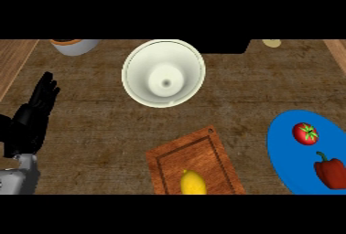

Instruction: Pick the tomato from the plate and place it in the bowl

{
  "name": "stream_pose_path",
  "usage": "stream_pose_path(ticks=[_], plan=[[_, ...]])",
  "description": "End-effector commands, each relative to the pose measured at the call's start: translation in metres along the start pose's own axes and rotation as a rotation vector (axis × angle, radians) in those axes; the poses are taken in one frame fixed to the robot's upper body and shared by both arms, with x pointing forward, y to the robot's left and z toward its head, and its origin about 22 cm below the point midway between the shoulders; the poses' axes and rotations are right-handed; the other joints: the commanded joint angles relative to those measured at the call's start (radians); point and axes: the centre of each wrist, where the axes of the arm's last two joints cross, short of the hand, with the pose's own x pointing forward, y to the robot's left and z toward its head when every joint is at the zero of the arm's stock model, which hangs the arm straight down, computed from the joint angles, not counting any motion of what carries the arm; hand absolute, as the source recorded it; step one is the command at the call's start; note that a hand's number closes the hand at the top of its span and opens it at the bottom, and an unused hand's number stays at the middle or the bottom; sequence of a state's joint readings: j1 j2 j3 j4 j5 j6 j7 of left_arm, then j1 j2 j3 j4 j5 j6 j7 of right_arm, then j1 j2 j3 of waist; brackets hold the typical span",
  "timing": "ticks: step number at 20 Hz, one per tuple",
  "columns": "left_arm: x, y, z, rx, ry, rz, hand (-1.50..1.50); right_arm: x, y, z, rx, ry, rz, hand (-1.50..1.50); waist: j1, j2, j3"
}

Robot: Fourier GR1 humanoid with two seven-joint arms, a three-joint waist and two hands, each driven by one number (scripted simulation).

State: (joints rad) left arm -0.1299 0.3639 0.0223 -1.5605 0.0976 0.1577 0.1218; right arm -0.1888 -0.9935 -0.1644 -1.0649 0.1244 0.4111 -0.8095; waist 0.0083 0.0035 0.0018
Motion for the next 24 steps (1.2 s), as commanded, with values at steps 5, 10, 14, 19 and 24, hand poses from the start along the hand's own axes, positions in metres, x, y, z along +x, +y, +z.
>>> stream_pose_path(ticks=[5,10,14,19,24], plan=[[-0.007,-0.010,-0.003,-0.015,0.006,0.000,0.00,0.029,-0.023,-0.058,0.161,-0.064,0.034,-1.50,0.009,0.000,-0.002],[-0.009,-0.015,-0.002,-0.009,-0.002,-0.006,0.00,0.059,-0.027,-0.084,0.409,0.021,0.235,-1.50,0.019,0.002,-0.003],[-0.009,0.001,0.004,-0.034,0.000,-0.012,0.00,0.064,-0.008,-0.106,0.505,0.057,0.283,-1.50,0.021,0.000,-0.002],[0.001,-0.013,-0.002,-0.009,-0.008,-0.009,0.00,0.047,0.017,-0.114,0.646,0.082,0.278,-1.50,0.017,0.001,-0.001],[-0.010,-0.029,-0.001,-0.024,0.003,-0.005,0.00,0.045,0.058,-0.127,0.796,0.123,0.381,-1.50,0.012,0.001,-0.002]])
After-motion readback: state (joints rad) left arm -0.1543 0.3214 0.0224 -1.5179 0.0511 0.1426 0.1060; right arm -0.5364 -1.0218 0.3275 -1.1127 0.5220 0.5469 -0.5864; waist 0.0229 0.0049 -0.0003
